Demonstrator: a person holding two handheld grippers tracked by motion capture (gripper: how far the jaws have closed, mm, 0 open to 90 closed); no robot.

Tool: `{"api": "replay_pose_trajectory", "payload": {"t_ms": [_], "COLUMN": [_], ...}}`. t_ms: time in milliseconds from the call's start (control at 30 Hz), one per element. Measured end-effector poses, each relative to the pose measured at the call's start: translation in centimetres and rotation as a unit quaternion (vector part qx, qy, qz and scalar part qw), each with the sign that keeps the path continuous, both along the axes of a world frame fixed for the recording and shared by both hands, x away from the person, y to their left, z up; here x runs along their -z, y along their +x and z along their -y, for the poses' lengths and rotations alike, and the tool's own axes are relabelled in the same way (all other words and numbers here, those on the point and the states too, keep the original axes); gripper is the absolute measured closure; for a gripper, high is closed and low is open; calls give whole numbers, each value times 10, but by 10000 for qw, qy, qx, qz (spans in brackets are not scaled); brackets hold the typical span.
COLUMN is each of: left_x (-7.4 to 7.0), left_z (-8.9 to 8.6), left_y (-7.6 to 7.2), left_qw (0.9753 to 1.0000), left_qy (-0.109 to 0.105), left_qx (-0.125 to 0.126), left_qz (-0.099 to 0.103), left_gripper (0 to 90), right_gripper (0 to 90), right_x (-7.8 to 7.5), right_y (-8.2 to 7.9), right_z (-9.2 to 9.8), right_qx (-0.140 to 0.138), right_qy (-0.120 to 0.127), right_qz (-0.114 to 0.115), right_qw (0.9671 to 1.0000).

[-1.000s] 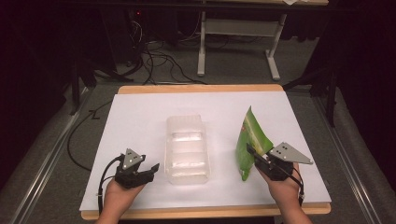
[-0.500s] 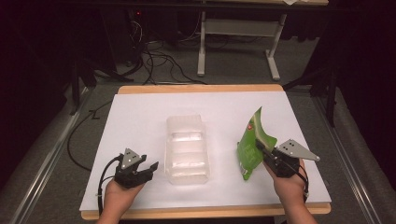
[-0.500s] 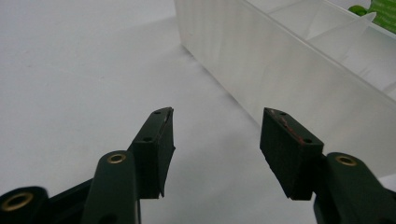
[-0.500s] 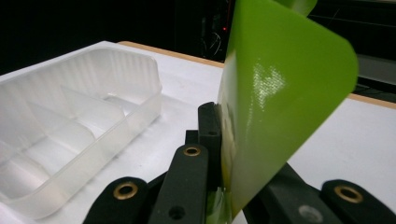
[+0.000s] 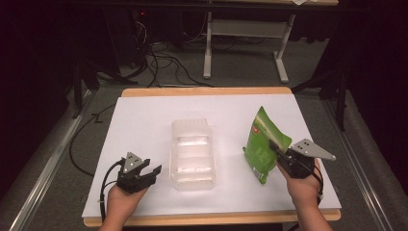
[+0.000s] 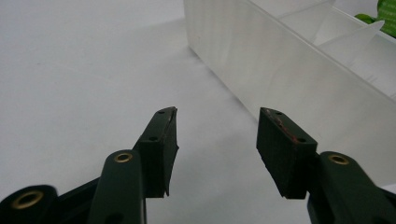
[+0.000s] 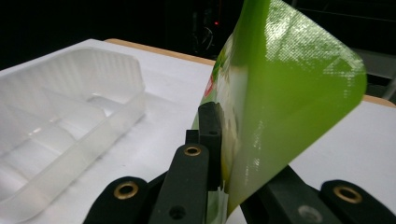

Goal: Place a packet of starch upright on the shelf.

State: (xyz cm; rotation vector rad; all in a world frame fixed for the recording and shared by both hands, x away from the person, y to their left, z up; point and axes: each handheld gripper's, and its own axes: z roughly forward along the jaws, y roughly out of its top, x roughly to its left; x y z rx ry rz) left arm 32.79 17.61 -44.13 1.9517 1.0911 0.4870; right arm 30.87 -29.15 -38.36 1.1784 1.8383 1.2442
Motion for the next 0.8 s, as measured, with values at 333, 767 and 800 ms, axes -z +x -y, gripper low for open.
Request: {"api": "replay_pose_trajectory", "payload": {"t_ms": [333, 767, 800], "left_x": [0, 0, -1], "left_z": [-1, -4, -4], "left_y": [0, 0, 0], "left_qw": [10000, 10000, 10000], "left_qy": [20, -49, -50], "left_qx": [13, -59, -64], "left_qz": [1, 35, 42], "left_gripper": [475, 469, 469], "right_gripper": [900, 900, 900], "right_x": [-10, -35, -38], "right_y": [-2, 9, 11], "right_z": [-1, -21, -24], "right_qx": [-289, -1197, -1284], "right_qy": [-251, 141, 193], "right_qz": [398, 746, 760], "right_qw": [9985, 9899, 9886]}}
